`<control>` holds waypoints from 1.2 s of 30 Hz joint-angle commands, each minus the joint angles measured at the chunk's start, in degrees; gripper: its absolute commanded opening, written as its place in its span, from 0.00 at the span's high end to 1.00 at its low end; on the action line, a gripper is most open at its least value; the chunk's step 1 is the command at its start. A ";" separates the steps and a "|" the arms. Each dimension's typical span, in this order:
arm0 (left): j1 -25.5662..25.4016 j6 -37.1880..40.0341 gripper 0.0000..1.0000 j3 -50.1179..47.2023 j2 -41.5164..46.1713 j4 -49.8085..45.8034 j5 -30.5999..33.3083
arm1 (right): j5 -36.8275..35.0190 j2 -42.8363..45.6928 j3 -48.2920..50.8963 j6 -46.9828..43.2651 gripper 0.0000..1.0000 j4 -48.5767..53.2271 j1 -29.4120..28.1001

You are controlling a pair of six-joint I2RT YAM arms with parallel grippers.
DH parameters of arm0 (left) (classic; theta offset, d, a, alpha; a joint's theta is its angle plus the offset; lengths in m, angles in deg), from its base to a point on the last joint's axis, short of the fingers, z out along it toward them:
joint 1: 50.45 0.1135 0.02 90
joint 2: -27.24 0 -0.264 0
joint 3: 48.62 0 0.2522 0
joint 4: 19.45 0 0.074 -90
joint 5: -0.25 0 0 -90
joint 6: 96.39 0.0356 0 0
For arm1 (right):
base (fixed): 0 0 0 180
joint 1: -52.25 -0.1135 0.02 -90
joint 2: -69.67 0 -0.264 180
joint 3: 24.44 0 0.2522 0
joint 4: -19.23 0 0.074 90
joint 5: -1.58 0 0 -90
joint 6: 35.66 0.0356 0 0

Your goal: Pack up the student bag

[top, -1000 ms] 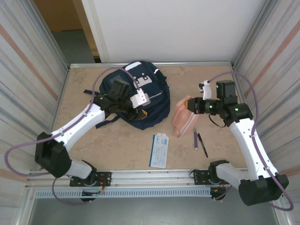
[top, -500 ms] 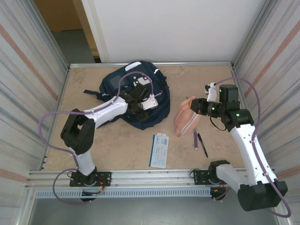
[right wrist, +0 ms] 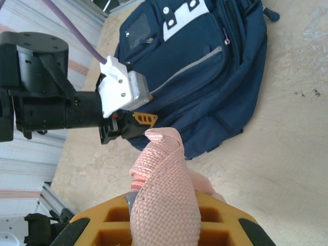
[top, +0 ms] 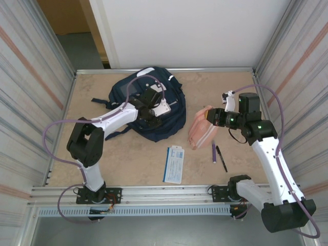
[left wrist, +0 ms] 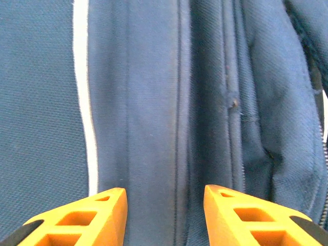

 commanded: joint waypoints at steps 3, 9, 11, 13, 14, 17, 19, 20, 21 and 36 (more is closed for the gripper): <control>0.15 1.07 0.46 2.29 -3.88 0.32 1.96 | 0.21 -0.09 -0.54 -0.45 1.00 -0.98 -0.65; 0.15 -0.14 0.24 1.94 -5.40 2.42 -2.34 | -0.11 0.03 -0.30 -0.63 1.00 -0.80 -0.79; 0.09 0.16 0.25 2.03 -5.87 2.43 -1.67 | -0.13 0.01 -0.27 -0.67 1.00 -0.85 -0.74; 0.29 0.21 0.39 2.39 -6.38 2.30 0.84 | -0.02 0.02 -0.24 -0.56 1.00 -0.85 -0.82; 0.48 -0.05 0.56 2.70 -6.50 2.44 2.57 | -0.06 -0.05 -0.23 -0.62 1.00 -0.93 -0.83; 0.73 0.16 0.85 4.68 -5.71 -0.17 1.86 | -0.04 -0.17 -0.06 -0.31 1.00 -0.98 -0.94; 0.33 -0.92 0.96 7.08 -4.59 -3.27 0.09 | 0.49 -0.20 0.41 0.42 1.00 -1.39 -1.01; 0.07 -1.21 1.00 7.95 -3.78 -4.30 -0.77 | 1.48 -0.28 1.08 1.67 1.00 -2.43 -0.97; -0.14 -1.12 1.00 8.48 -3.03 -4.88 -1.24 | 2.68 -0.41 1.84 3.49 1.00 -3.87 -1.08; 2.62 -9.54 1.00 19.38 6.17 -10.68 -9.33 | 15.91 -17.90 8.93 42.73 1.00 -35.08 -7.21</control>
